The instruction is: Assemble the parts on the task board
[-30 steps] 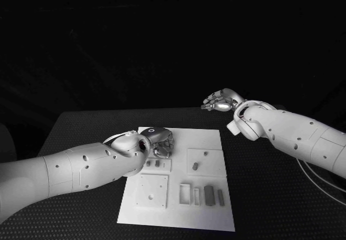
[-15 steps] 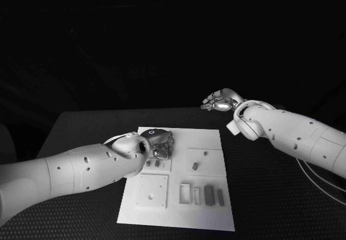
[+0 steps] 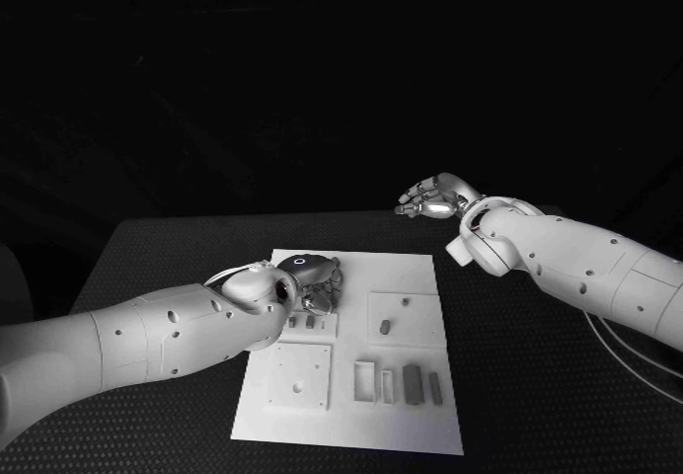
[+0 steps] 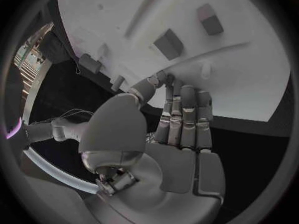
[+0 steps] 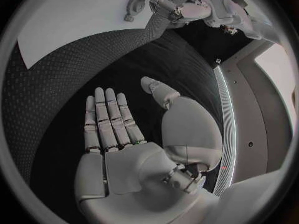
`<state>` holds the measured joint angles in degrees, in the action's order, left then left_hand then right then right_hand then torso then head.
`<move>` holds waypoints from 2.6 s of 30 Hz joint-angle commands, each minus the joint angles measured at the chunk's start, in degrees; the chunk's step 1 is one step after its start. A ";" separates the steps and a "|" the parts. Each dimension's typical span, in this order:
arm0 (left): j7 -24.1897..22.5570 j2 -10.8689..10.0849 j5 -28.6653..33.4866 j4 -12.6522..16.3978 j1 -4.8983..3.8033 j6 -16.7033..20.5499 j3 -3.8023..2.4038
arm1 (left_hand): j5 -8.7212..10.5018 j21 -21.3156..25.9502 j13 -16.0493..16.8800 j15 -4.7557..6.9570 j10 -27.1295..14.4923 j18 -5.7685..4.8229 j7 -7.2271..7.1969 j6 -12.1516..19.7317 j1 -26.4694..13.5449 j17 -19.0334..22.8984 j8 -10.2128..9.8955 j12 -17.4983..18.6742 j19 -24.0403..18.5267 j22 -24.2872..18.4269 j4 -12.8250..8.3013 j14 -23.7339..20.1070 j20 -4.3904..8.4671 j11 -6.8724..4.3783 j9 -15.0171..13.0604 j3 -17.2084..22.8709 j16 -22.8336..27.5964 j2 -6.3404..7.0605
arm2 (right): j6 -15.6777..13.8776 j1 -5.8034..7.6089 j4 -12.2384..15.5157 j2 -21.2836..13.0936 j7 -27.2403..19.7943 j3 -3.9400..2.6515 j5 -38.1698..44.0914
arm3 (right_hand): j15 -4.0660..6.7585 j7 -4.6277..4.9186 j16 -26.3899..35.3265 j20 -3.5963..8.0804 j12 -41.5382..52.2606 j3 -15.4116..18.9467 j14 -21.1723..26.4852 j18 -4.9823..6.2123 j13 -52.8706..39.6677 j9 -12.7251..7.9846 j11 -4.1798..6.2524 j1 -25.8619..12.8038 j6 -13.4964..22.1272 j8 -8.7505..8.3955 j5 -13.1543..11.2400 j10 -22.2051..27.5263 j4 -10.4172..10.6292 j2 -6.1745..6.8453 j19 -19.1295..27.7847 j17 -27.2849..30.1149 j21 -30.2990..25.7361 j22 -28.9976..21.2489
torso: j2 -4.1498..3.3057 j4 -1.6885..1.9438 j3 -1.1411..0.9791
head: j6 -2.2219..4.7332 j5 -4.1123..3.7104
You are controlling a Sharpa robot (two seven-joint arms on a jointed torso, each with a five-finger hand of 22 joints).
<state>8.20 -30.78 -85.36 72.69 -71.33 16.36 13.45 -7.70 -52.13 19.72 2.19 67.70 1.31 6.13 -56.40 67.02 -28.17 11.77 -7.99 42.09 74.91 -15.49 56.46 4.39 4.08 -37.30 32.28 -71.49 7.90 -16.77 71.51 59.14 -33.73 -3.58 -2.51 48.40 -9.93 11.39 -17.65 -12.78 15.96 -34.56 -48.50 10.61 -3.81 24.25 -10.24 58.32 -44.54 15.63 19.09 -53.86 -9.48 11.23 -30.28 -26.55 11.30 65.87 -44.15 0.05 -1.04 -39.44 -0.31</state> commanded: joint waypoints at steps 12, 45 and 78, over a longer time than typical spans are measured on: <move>0.10 0.70 -0.50 -1.07 0.66 -0.44 -0.02 | -0.22 -0.72 -0.12 0.15 1.29 0.44 0.36 -0.41 0.21 -0.22 -0.24 0.47 0.90 1.18 0.27 0.81 3.54 -0.20 0.39 0.34 -1.02 -1.73 | 0.69 -0.01 0.08 0.12 -0.46 -0.01 -0.14 | -0.03 1.17 -0.25 0.02 -0.44 0.33 0.32 -1.00 -0.08 -0.09 -0.10 -0.05 0.49 0.31 0.20 -0.48 0.05 -0.02 0.28 0.11 -0.27 0.11 | 0.08 0.01 -0.02 | -0.18 -0.10; -1.23 1.00 -0.60 -1.92 1.00 3.38 -0.04 | -0.50 -2.65 0.22 1.97 8.15 1.04 -0.47 -5.62 2.54 0.34 1.84 0.46 3.82 1.00 -0.86 4.84 4.96 -2.01 1.56 0.58 -2.73 -4.03 | 0.72 -0.01 0.01 0.23 -0.48 -0.01 -0.16 | -0.03 1.16 -0.32 0.03 -0.61 0.42 0.35 -1.01 -0.08 -0.10 -0.07 -0.15 0.48 0.38 0.21 -0.56 0.12 -0.05 0.24 0.20 -0.42 0.24 | 0.11 0.00 -0.01 | -0.23 -0.44; -1.51 -9.67 13.52 5.38 -0.51 -2.46 -5.32 | -0.94 -2.93 0.14 2.22 8.89 1.10 -0.60 -6.04 1.86 0.48 1.84 0.97 4.46 0.94 -0.89 5.66 5.35 -2.23 1.92 0.57 -2.95 -4.34 | 0.57 -0.01 0.33 -0.90 -0.29 -0.01 -0.16 | -0.03 1.13 -0.40 0.07 -0.79 0.49 0.39 -1.01 -0.08 -0.11 -0.03 -0.10 0.44 0.48 0.24 -0.66 0.07 0.02 0.18 0.32 -0.59 0.39 | 0.15 0.23 0.03 | 0.09 0.05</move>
<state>6.91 -40.32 -73.26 77.74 -71.77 16.69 8.12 -8.42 -54.79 19.84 4.39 76.16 1.32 5.63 -62.03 69.13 -27.74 13.48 -7.03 46.29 74.90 -16.37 61.75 5.31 1.76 -35.39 32.67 -74.32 4.00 -16.72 71.51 59.35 -34.60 -3.54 -2.51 48.34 -9.93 11.39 -17.86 -12.78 15.51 -34.40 -48.51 10.61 -3.81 24.22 -10.23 58.32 -44.54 15.92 19.09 -54.28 -9.32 11.23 -30.28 -26.29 11.08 66.18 -43.97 0.23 -1.02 -39.35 -0.35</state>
